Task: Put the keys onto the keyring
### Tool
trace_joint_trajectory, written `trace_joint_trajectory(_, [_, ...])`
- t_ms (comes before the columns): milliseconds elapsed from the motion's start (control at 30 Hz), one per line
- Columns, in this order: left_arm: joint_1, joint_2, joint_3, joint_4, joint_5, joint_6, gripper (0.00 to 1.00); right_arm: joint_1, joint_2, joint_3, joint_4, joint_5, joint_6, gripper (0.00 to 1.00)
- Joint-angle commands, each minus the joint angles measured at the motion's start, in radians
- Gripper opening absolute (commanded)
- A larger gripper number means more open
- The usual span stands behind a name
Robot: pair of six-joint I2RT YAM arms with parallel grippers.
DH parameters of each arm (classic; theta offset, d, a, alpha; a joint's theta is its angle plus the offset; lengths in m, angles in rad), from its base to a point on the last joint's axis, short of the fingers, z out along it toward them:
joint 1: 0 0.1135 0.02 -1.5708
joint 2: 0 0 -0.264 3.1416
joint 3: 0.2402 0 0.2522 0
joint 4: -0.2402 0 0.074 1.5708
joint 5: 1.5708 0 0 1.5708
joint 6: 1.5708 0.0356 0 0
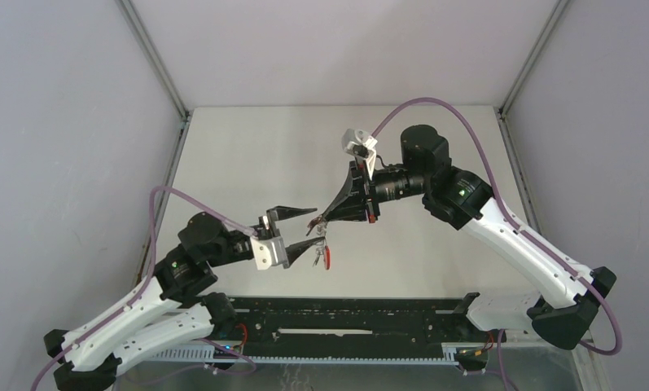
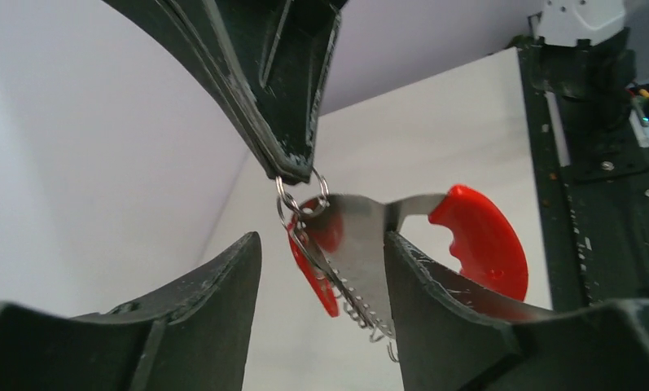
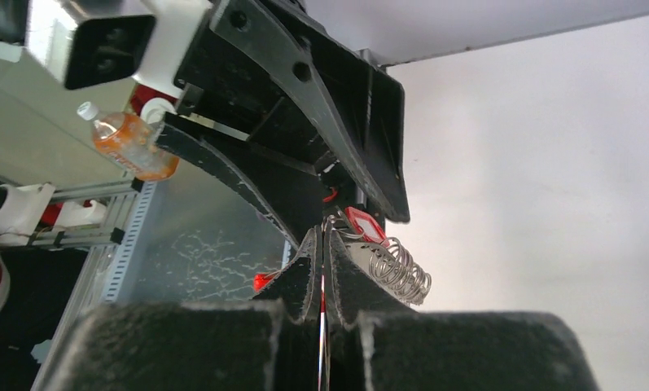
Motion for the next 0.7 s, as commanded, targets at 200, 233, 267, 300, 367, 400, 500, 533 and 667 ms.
trace_joint_trajectory(200, [0.028,0.013,0.064,-0.017,0.03,-0.098,0.4,-0.011,-0.034,0.003,0.055,-0.099,0.016,0.0])
trace_joint_trajectory(233, [0.029,0.013,0.062,-0.013,0.019,-0.098,0.38,-0.014,-0.034,0.002,0.053,-0.099,0.014,0.0])
trace_joint_trajectory(267, [0.029,0.011,0.06,-0.008,0.006,-0.096,0.36,-0.015,-0.034,0.003,0.05,-0.096,0.013,0.0])
trace_joint_trajectory(300, [0.029,0.01,0.057,-0.002,-0.011,-0.093,0.33,-0.017,-0.034,0.002,0.046,-0.095,0.012,0.0])
trace_joint_trajectory(367, [0.029,0.008,0.053,0.016,-0.04,-0.091,0.29,-0.019,-0.034,0.002,0.037,-0.092,0.009,0.0])
trace_joint_trajectory(400, [0.029,0.007,0.051,0.025,-0.05,-0.089,0.28,-0.02,-0.035,0.002,0.033,-0.088,0.007,0.0])
trace_joint_trajectory(500, [0.029,0.007,0.045,0.056,-0.074,-0.088,0.21,-0.023,-0.036,0.002,0.027,-0.077,0.004,0.0])
trace_joint_trajectory(533, [0.03,0.006,0.044,0.064,-0.081,-0.088,0.19,-0.024,-0.037,0.002,0.025,-0.071,0.003,0.0])
trace_joint_trajectory(667, [0.029,-0.005,0.018,0.094,-0.14,0.039,0.06,-0.036,-0.048,0.002,0.001,0.017,-0.002,0.0])
